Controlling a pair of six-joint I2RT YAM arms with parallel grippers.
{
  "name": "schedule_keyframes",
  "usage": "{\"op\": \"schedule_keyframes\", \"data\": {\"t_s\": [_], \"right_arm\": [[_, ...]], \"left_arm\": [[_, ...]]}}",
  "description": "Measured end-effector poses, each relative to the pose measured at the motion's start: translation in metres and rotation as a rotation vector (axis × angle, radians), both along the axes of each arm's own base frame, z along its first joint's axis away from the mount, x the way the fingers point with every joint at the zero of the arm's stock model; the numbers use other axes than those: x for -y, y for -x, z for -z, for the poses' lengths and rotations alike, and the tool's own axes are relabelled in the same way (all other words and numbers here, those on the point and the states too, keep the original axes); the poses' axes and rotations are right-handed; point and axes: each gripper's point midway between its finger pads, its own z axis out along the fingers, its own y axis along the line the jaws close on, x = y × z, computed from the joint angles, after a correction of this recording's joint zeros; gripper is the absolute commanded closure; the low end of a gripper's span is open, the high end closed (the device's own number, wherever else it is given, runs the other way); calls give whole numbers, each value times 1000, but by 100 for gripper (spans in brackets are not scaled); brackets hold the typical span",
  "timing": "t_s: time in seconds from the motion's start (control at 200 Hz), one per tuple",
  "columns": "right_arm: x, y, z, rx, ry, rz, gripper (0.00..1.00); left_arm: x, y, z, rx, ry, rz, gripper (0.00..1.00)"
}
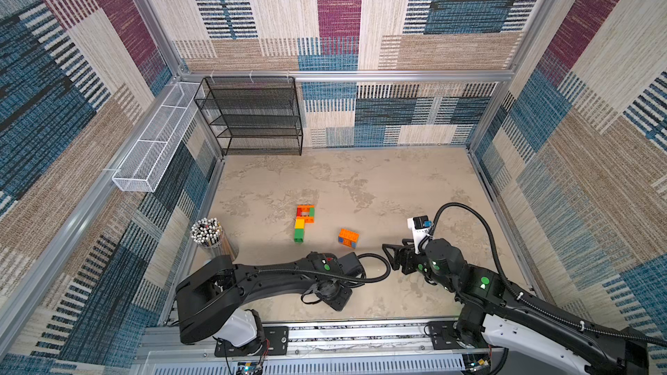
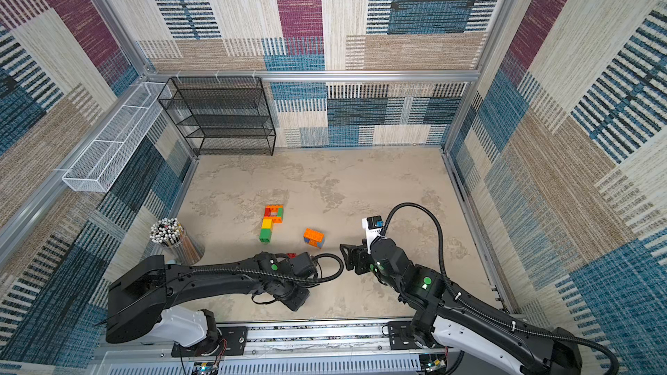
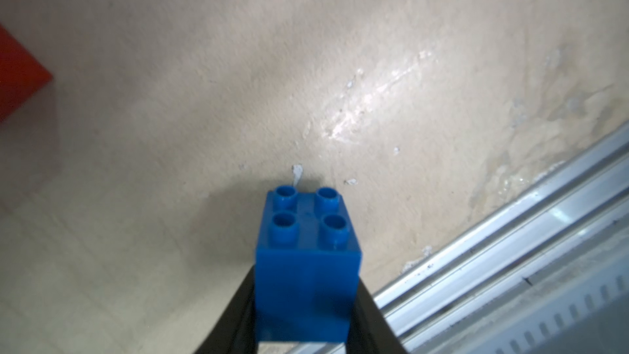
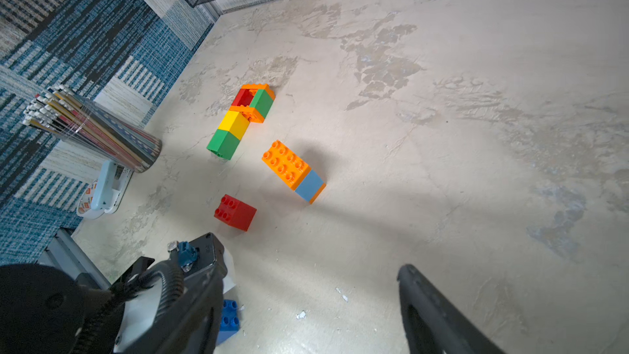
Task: Assemble the letter p with lego
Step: Pick up the lego brick from the center of the board.
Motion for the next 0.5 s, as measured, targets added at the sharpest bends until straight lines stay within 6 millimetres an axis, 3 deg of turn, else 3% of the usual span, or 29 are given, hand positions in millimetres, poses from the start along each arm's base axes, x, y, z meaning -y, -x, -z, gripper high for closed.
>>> {"op": "schedule_keyframes", "data": {"t_s": [0.276,0.501], "right_arm": [[5,-1,5,-71,-56,42,19],[-5,7,14,-160,-144,7,20]], "left_arm": [[0,-6,-4,64,71,-8,79],[14,-26,-32,226,270,-39,84]]}}
